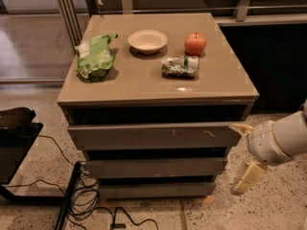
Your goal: Open middle drawer
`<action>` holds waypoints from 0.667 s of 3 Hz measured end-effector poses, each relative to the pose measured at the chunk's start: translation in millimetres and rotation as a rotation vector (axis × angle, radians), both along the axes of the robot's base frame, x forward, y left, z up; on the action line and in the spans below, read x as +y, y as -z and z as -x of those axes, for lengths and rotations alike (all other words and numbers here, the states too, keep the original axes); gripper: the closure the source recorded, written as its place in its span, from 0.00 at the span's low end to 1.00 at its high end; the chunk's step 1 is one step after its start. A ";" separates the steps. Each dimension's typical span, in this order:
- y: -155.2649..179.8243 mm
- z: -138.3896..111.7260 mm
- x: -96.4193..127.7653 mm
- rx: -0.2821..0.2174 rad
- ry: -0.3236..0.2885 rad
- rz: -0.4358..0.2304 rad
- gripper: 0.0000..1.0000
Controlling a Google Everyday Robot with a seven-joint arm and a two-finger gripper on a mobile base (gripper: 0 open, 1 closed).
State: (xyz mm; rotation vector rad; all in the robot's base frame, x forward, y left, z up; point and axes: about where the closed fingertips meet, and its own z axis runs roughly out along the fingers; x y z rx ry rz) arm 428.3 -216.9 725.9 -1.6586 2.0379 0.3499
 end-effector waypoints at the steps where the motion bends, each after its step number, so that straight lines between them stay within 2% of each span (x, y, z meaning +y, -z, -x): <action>1: 41.4 -6.5 16.3 0.035 0.012 -0.044 0.00; 2: 92.7 -13.6 31.5 0.056 0.043 -0.080 0.00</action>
Offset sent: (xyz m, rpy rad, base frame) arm 0.0256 0.0487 -0.1630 0.1247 0.0702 -0.0974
